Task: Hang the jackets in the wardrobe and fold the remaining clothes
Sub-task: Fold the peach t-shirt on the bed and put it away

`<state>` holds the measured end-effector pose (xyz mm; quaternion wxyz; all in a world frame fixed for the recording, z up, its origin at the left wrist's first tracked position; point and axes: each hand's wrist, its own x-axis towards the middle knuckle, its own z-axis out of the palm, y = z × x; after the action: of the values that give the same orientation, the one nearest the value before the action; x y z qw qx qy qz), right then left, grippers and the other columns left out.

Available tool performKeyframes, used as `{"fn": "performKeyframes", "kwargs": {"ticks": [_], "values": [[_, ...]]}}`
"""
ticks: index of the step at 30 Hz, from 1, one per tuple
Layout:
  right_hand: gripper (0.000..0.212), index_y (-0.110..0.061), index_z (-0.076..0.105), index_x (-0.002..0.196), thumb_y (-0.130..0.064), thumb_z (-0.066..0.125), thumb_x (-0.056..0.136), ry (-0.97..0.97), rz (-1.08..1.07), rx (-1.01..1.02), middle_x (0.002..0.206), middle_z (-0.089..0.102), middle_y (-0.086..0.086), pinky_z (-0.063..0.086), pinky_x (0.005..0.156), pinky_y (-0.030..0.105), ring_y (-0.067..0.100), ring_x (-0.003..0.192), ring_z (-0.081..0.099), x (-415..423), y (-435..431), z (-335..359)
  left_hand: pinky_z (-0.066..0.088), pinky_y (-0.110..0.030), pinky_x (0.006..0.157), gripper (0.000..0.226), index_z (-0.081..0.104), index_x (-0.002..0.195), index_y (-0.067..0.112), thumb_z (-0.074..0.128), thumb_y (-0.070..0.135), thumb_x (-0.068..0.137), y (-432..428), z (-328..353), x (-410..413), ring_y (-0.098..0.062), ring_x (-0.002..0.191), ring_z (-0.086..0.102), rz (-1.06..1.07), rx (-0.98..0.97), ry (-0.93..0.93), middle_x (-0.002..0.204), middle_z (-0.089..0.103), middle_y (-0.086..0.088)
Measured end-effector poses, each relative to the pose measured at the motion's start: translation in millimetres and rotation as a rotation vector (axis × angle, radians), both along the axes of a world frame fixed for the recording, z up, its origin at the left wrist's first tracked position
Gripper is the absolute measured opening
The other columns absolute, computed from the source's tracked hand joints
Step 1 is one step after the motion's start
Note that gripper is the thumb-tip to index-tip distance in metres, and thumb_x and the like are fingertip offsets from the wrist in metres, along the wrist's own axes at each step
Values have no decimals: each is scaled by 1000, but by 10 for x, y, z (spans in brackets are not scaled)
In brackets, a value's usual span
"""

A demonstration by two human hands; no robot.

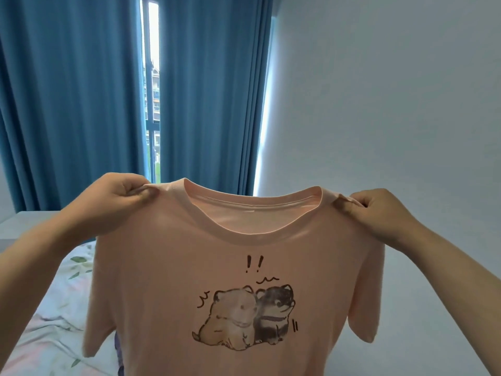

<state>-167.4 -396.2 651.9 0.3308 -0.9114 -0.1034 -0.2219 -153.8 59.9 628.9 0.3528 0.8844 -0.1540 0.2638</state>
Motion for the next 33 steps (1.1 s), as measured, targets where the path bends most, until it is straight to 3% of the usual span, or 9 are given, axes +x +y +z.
{"fn": "performKeyframes", "kwargs": {"ticks": [4, 9, 11, 15, 18, 21, 24, 28, 33], "values": [[60, -14, 31, 54, -53, 62, 88, 41, 40, -24, 54, 28, -3, 20, 44, 19, 12, 50, 26, -94, -155, -1, 35, -11, 42, 39, 67, 78, 23, 54, 60, 84, -77, 9, -160, -1, 47, 45, -21, 9, 18, 54, 52, 12], [65, -12, 35, 56, -71, 57, 71, 192, 126, -29, 58, 32, 1, 21, 51, 29, 16, 54, 29, -141, -392, 5, 42, -25, 49, 69, 67, 81, 18, 54, 84, 68, -62, -101, -379, -7, 53, 53, 3, 40, 207, 59, 59, 2], [74, -8, 37, 57, -78, 58, 71, 285, 183, -24, 60, 34, 3, 23, 50, 26, 17, 55, 31, -132, -527, -32, 44, -26, 51, 76, 69, 84, 18, 56, 90, 62, -45, -197, -502, -7, 55, 56, 9, 54, 313, 62, 62, 2], [79, -8, 47, 57, -86, 59, 65, 458, 305, -36, 58, 44, 1, 30, 46, 19, 16, 52, 40, -65, -805, -217, 49, -29, 54, 62, 72, 88, 13, 75, 71, 68, -92, -473, -781, -17, 65, 64, -147, -109, 630, 74, 69, -6], [66, -15, 52, 55, -77, 62, 74, 573, 361, -59, 58, 47, 0, 32, 47, 19, 14, 53, 43, 88, -875, -478, 47, -21, 53, 59, 71, 82, 12, 76, 69, 68, -321, -738, -866, -11, 64, 61, -132, -168, 678, 70, 66, -3], [53, -19, 44, 57, -64, 61, 79, 642, 366, -81, 60, 39, -2, 26, 51, 26, 14, 56, 35, 358, -822, -904, 46, -27, 60, 52, 71, 79, 14, 73, 65, 68, -590, -1080, -759, -11, 66, 59, -37, -173, 734, 71, 65, -4], [52, -21, 37, 60, -56, 62, 88, 721, 331, -120, 62, 36, -4, 22, 60, 31, 13, 58, 32, 716, -750, -1493, 39, -28, 61, 34, 66, 67, 18, 68, 52, 75, -734, -1545, -519, -8, 63, 54, 26, -198, 800, 65, 59, 3], [55, -21, 31, 55, -53, 58, 91, 819, 270, -198, 55, 31, -10, 18, 46, 23, 9, 51, 29, 1123, -570, -2404, 27, -25, 55, 37, 49, 63, 18, 67, 35, 91, -724, -2414, -72, -11, 60, 40, 132, -184, 883, 60, 41, 1], [47, -14, 48, 60, -44, 59, 94, 964, 181, -250, 64, 46, -1, 25, 57, 33, 11, 60, 40, 1494, -336, -3708, 22, -30, 59, 41, 38, 64, 18, 66, 28, 92, -652, -3626, 449, -12, 59, 33, 139, -128, 1033, 62, 33, 0]]}}
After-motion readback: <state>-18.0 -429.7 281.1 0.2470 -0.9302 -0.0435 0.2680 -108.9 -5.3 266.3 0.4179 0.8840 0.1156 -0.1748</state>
